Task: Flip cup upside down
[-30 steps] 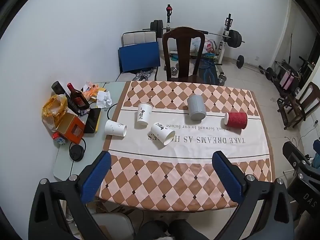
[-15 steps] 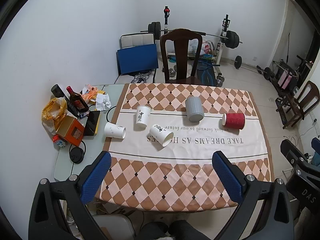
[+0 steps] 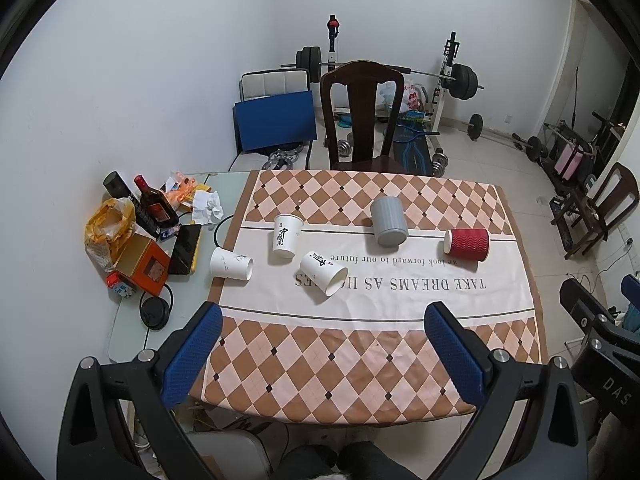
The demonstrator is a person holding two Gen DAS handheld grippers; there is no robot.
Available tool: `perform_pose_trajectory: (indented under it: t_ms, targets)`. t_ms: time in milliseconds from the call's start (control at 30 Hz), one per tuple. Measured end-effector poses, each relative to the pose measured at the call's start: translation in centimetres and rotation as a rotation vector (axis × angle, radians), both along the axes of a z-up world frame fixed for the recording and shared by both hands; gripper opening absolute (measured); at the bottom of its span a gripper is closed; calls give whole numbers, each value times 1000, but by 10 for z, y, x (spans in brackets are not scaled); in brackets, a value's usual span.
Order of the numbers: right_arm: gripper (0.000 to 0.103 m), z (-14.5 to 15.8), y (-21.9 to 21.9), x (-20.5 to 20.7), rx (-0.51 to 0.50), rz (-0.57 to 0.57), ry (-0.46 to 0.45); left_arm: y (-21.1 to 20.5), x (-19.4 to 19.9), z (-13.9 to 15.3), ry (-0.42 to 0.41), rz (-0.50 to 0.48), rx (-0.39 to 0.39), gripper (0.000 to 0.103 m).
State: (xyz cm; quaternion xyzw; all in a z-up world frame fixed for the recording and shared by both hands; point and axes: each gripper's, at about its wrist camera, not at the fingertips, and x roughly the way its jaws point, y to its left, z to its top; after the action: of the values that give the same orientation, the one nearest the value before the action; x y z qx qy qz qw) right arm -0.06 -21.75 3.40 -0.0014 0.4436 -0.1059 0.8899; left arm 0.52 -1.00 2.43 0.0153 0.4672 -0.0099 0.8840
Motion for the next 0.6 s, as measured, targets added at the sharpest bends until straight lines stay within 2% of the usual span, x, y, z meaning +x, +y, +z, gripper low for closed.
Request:
perform_pose_trajectory:
  t_ms: [333, 600]
  targets:
    - [103, 4, 4, 0, 0, 1, -4, -1, -1, 0, -4, -2, -2, 103]
    - [103, 4, 1, -5, -2, 1, -7, -8, 7, 16, -4, -7, -4, 103]
